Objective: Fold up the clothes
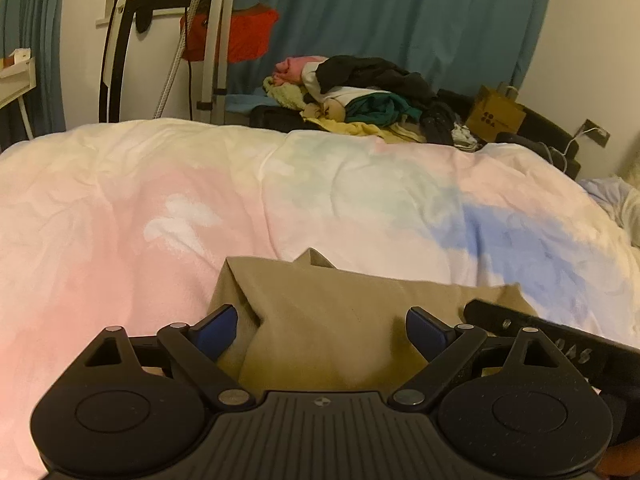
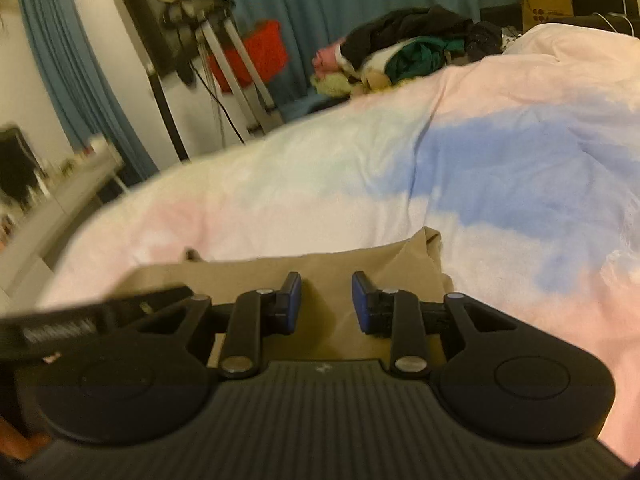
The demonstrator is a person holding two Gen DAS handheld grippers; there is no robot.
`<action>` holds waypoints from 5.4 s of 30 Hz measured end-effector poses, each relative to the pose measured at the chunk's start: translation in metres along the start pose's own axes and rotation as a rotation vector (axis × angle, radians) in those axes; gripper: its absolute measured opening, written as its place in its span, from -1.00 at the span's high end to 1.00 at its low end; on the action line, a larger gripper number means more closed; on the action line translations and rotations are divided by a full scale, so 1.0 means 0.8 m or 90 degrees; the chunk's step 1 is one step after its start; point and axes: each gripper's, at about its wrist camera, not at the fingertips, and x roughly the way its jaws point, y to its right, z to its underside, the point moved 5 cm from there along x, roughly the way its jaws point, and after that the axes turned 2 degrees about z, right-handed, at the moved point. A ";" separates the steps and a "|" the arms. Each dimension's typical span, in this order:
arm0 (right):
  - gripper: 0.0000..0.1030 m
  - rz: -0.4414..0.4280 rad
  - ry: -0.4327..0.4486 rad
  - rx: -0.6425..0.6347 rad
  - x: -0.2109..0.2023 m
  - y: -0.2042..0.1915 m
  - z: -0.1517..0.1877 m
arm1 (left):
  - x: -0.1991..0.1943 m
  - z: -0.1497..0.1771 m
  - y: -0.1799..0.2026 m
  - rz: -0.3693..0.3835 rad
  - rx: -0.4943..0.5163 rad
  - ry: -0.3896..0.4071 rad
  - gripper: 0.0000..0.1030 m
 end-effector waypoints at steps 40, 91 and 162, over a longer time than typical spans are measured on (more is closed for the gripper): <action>-0.63 -0.239 -0.170 0.658 -0.083 0.060 0.143 | -0.146 0.080 -0.002 0.137 -0.191 -0.023 -0.96; 0.63 0.027 0.062 0.498 -0.198 0.271 -0.181 | 0.060 -0.157 0.319 0.299 -0.225 -0.173 0.30; -0.58 0.234 0.296 -0.005 -0.378 0.073 0.037 | -0.329 0.056 0.242 0.159 0.204 0.245 -0.99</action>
